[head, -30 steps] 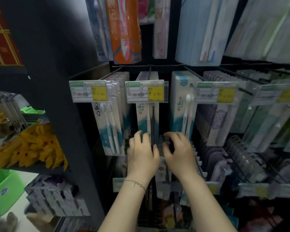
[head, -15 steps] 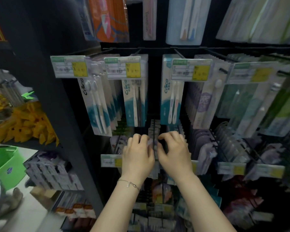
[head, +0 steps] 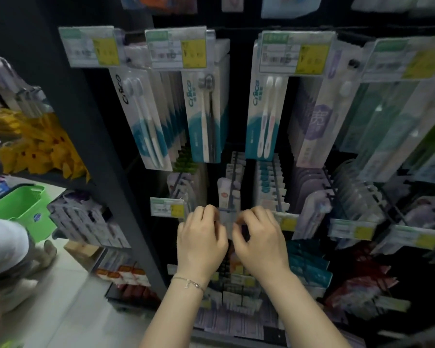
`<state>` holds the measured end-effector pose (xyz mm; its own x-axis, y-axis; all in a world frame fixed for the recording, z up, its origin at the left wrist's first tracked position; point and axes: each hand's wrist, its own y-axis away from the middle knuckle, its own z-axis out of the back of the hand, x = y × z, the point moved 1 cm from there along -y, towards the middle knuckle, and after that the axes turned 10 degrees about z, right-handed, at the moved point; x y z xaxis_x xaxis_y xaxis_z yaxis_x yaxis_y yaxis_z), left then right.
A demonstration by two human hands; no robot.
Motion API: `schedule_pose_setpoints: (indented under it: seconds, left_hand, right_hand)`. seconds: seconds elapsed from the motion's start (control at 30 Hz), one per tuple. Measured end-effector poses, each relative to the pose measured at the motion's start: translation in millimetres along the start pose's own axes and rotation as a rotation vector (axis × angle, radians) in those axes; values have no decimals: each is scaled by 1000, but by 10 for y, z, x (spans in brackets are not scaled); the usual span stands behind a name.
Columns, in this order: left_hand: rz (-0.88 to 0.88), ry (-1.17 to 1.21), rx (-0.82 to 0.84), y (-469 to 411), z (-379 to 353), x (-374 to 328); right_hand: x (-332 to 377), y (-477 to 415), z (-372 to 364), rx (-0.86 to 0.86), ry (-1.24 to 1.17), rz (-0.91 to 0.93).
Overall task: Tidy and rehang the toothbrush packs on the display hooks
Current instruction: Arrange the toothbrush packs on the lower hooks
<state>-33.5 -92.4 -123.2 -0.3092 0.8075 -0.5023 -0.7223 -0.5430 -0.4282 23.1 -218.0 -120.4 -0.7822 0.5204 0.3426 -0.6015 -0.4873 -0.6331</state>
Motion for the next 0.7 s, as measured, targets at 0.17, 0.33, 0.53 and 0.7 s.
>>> schedule_pose_setpoints:
  seconds: [0.17, 0.33, 0.53, 0.7]
  left_hand:
    - [29, -13, 62, 147, -177, 85]
    - [96, -5, 195, 266, -387, 253]
    - [173, 120, 292, 210, -578, 570]
    - [255, 232, 422, 45, -678, 703]
  right_hand:
    - [-72, 144, -103, 54, 1, 7]
    - [-179, 302, -245, 155, 8, -46]
    - [-354, 409, -489, 372, -46, -170]
    - [-465, 319, -700, 447, -144, -368]
